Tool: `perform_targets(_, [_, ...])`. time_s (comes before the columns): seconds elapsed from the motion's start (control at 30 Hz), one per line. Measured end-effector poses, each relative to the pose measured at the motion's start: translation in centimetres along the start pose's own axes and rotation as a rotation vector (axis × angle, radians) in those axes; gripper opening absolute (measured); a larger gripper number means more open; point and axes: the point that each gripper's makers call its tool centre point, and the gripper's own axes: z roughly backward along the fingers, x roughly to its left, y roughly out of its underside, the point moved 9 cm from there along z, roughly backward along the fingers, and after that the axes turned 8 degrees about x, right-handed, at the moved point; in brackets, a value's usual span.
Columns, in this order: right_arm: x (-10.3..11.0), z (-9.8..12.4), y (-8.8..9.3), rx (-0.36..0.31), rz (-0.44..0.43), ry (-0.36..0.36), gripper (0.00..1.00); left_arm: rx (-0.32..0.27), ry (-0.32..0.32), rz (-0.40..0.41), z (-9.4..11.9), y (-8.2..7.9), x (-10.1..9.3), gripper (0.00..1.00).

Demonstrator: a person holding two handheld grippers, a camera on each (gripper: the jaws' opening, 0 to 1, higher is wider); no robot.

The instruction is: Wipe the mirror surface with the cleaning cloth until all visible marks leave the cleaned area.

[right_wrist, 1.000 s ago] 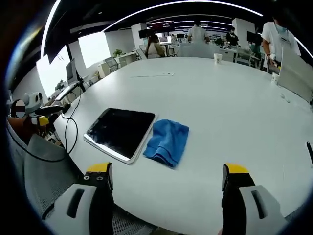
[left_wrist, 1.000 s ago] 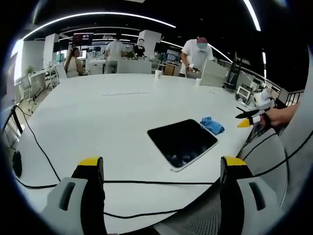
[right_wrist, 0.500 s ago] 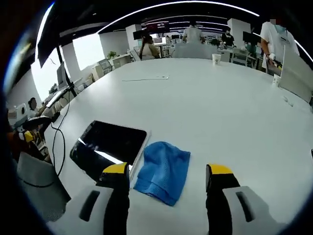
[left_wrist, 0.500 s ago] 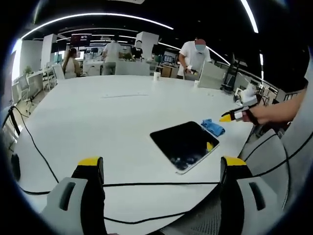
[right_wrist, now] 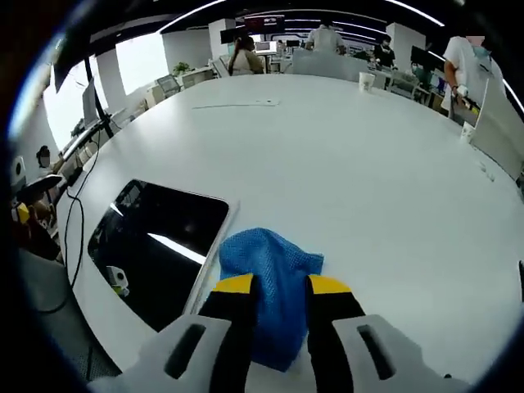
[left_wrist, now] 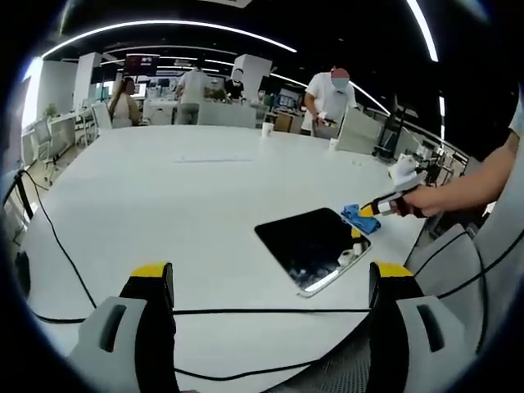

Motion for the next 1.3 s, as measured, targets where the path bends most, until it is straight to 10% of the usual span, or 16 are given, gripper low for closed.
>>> perform_targets(0.5, [0.6,-0.1,-0.1,0.034,0.076,0.056,0.04,0.005,-0.001,-0.006,0.9,0.7,1.3,0.99])
perform_targets(0.63, [0.7,0.1,-0.4,0.063,-0.062,0.041,0.04,0.0,0.001,-0.014,1.3,0.7,1.5,0.98])
perform_targets(0.97, [1.5,2.3,-6.0,-0.035,-0.117,0.008,0.04,0.015,-0.019,-0.036,1.4,1.0,2.3,0.99])
perform_targets(1.3, [4.5,0.3,-7.0,0.016,-0.176,-0.064,0.04,0.013,-0.011,-0.054,1.1,0.6,2.8,0.99])
